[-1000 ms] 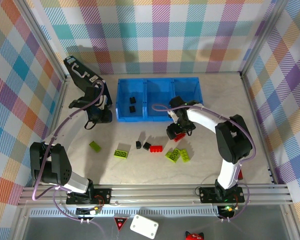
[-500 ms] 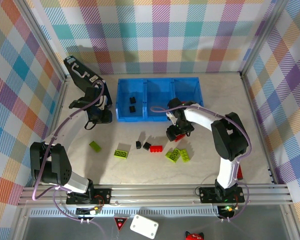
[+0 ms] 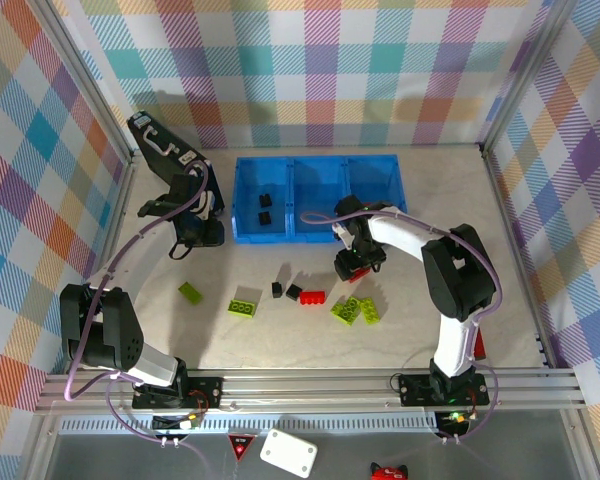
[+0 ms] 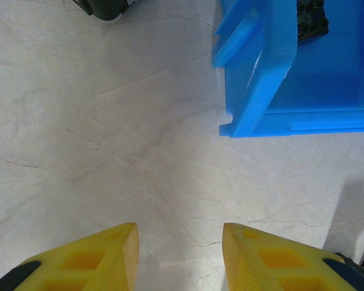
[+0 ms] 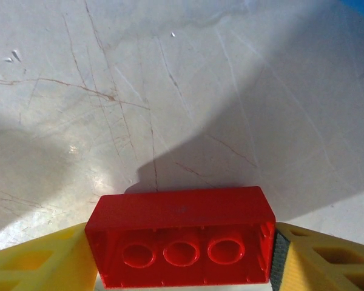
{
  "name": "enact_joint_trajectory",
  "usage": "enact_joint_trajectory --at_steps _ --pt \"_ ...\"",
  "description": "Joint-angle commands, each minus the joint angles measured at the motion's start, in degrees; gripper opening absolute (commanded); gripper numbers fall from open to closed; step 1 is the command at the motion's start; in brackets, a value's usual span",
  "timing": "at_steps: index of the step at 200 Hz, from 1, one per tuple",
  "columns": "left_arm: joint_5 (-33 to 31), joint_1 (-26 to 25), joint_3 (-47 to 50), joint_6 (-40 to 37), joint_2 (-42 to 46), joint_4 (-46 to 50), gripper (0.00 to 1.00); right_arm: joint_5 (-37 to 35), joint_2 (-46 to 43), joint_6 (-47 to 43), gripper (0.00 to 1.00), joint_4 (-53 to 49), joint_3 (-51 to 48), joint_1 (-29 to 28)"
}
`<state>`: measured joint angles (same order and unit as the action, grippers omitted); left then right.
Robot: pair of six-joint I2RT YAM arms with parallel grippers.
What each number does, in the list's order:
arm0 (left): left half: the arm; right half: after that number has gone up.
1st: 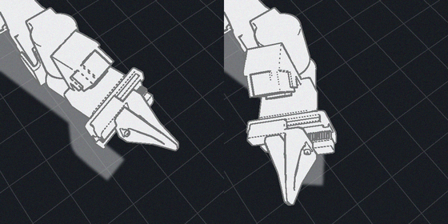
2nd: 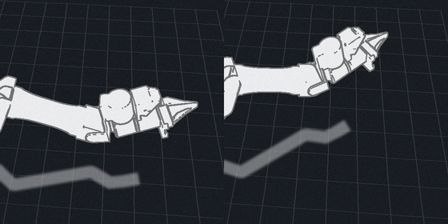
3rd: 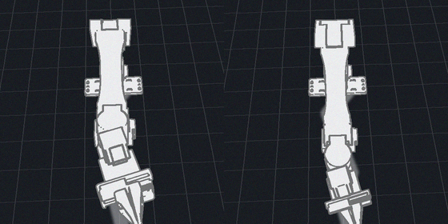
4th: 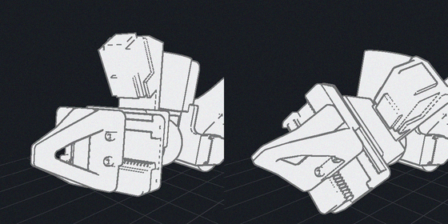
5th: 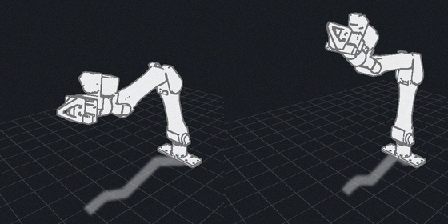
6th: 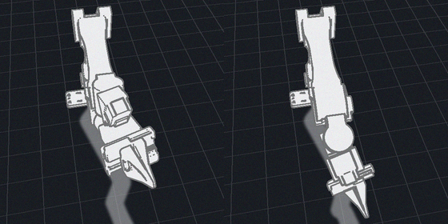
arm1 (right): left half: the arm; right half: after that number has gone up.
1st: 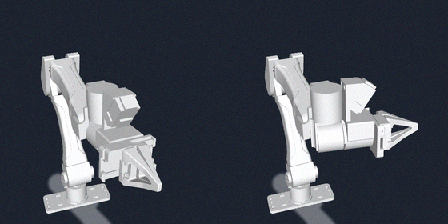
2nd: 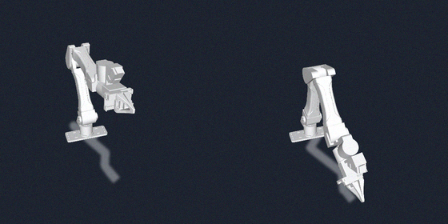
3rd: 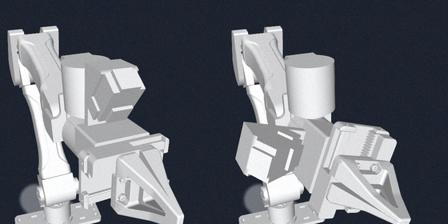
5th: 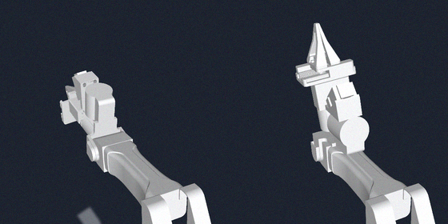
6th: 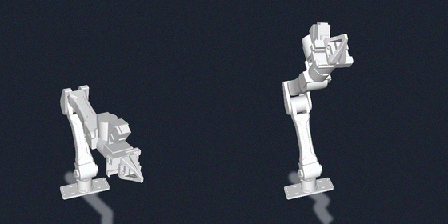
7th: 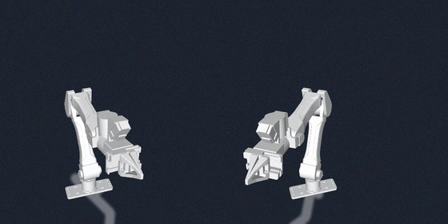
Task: Sort the legos into containers by color
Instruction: Pick up the lego from the center of the table, then place the lego in the container.
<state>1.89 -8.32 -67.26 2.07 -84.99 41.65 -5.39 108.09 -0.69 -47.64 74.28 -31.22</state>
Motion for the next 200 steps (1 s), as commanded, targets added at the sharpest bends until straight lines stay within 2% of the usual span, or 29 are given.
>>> enact_joint_trajectory --at_steps 1,73,126,200 --pt "-0.3 0.6 0.5 0.0 1.9 0.1 0.41 0.2 0.1 -0.1 0.68 -1.7 1.2 -0.5" --pt "0.1 0.6 0.5 0.1 2.0 -0.1 0.41 0.4 -6.4 2.6 0.66 -2.4 -0.3 0.3" --pt "0.4 0.6 0.5 0.1 2.2 -0.2 0.41 2.4 -11.5 7.8 0.63 -3.1 1.6 5.3" --pt "0.5 0.6 0.6 0.1 2.4 -0.2 0.41 2.4 -2.8 14.0 0.60 -4.9 16.2 11.3"
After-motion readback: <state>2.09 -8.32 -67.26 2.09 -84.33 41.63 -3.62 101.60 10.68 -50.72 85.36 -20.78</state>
